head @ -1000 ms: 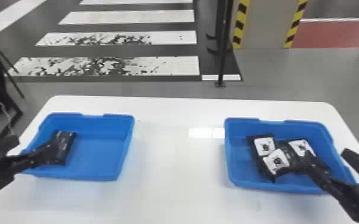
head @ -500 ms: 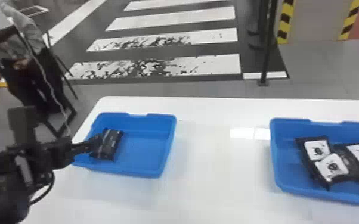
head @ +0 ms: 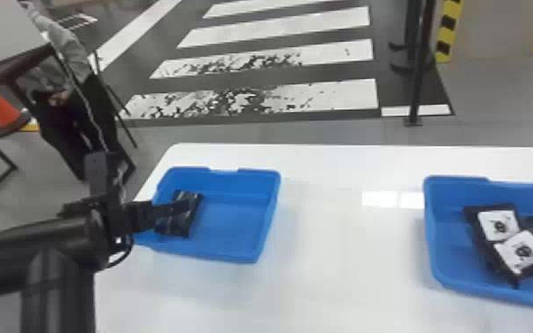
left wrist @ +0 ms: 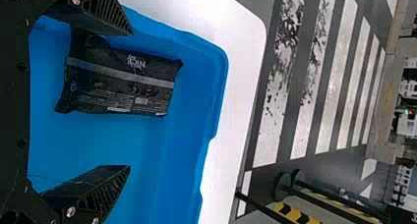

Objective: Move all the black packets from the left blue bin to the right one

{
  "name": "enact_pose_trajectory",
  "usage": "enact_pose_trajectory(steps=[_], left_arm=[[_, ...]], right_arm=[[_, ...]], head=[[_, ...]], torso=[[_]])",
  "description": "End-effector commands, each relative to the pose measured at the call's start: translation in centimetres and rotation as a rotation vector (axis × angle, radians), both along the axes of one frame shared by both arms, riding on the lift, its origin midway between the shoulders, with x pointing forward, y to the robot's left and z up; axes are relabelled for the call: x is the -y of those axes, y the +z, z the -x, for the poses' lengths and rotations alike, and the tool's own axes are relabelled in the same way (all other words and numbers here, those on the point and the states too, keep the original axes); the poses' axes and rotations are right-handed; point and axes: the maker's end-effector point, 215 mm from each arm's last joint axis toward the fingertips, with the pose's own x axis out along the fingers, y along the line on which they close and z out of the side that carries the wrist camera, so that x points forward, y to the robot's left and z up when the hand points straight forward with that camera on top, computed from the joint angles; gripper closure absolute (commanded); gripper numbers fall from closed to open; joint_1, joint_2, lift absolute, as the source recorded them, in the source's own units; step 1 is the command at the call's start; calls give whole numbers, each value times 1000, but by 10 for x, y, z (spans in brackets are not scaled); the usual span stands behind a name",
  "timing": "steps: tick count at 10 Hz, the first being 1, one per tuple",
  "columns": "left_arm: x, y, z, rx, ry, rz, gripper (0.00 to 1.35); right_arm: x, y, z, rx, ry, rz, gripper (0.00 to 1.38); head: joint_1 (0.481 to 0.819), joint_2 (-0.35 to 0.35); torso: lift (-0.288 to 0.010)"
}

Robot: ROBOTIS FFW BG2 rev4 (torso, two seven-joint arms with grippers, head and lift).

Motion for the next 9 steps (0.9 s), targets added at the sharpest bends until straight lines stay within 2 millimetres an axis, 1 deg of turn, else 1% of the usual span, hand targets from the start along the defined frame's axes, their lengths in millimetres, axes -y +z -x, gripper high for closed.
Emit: enact_pose_trajectory(steps=[1, 2, 3, 4, 5, 6, 7, 8, 9], left_arm=[[-2, -20, -12, -56, 10, 4, 130], [6, -29, -21, -85, -13, 4, 130], [4, -33, -22, -104, -2, 0, 130], [4, -45, -22, -134, 8, 10, 131], [7, -56, -24, -170, 5, 18, 134], [9, -67, -23, -207, 15, 27, 168], [7, -73, -23, -225, 22, 25, 334], [4, -75, -22, -246, 23, 8, 779], [0, -75, -21, -242, 29, -1, 1185]], right_arm=[[-1, -1, 0, -4, 2, -9, 136], [-5, -4, -1, -5, 10, -20, 136], [-7, -5, -1, -9, 14, -31, 136], [-7, -6, -1, -11, 12, -37, 137], [-7, -7, -1, -12, 12, -46, 137], [-8, -7, -2, -12, 13, -50, 137], [-10, -10, -2, -19, 14, -56, 137], [-10, -9, -3, -18, 14, -60, 137], [-10, -11, -3, -22, 13, -67, 137]], head=[[695, 298], [695, 298], [695, 294], [695, 292], [695, 294], [695, 293], [695, 290], [695, 290], [695, 292]], torso=[[-150], [-150], [-150], [-150], [-150], [-150], [-150], [-150], [-150]])
